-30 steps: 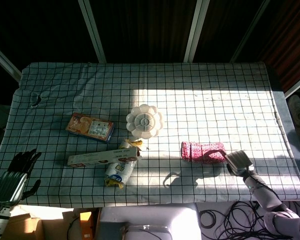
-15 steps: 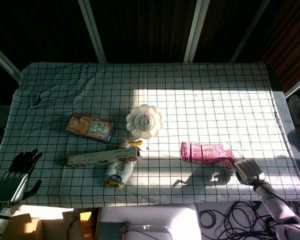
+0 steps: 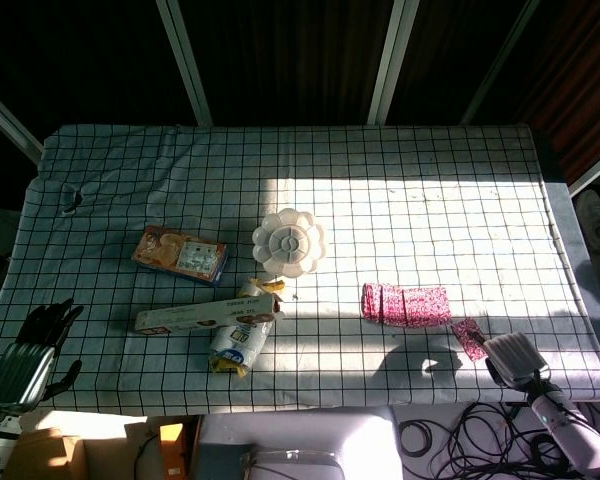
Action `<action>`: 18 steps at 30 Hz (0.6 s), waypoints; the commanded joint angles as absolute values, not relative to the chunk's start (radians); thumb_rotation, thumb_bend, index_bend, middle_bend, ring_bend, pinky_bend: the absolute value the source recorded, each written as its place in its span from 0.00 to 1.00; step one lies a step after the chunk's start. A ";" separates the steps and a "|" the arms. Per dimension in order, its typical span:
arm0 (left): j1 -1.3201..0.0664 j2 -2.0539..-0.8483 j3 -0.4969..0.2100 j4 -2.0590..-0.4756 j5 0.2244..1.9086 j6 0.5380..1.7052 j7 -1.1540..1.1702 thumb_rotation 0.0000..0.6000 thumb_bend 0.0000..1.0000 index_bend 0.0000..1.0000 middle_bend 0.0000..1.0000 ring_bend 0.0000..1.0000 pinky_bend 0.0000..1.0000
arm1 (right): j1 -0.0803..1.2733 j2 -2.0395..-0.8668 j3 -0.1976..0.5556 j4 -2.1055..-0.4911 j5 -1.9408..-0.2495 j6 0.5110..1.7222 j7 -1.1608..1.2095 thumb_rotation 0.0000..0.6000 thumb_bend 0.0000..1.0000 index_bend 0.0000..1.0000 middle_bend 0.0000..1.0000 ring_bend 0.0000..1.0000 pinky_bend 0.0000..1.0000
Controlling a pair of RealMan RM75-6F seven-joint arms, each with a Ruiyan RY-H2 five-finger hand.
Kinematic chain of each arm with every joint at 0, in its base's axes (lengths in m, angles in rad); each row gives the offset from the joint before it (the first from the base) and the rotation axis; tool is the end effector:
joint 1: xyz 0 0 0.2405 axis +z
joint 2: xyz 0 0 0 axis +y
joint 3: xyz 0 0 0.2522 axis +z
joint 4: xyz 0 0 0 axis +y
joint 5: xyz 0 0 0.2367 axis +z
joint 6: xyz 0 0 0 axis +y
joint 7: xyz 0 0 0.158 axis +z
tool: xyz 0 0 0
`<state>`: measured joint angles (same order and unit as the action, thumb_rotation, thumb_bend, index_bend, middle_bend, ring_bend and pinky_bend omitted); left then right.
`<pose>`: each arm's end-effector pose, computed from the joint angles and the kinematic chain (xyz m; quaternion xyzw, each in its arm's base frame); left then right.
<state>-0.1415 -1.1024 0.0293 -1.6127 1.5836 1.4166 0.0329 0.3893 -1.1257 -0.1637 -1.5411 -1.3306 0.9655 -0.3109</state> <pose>-0.3089 0.1939 0.1120 -0.6660 -0.3767 -0.3583 0.5350 -0.3535 -0.2223 0.0581 0.7902 -0.3732 0.1062 0.4744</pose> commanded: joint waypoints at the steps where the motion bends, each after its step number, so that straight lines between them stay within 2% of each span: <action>1: -0.141 -1.102 0.029 -1.613 1.583 1.417 0.033 1.00 0.39 0.00 0.00 0.00 0.02 | 0.388 -1.114 -0.140 -1.550 -1.350 0.986 -0.278 1.00 0.63 0.19 0.98 1.00 1.00; 9: -0.146 -1.107 0.027 -1.608 1.585 1.413 0.034 1.00 0.39 0.00 0.00 0.00 0.02 | 0.461 -1.153 -0.053 -1.555 -1.234 0.897 -0.349 1.00 0.63 0.18 0.98 1.00 1.00; 18: -0.149 -1.105 0.028 -1.609 1.584 1.405 0.032 1.00 0.39 0.00 0.00 0.00 0.02 | 0.510 -1.211 -0.034 -1.539 -1.114 0.830 -0.448 1.00 0.63 0.19 0.98 1.00 1.00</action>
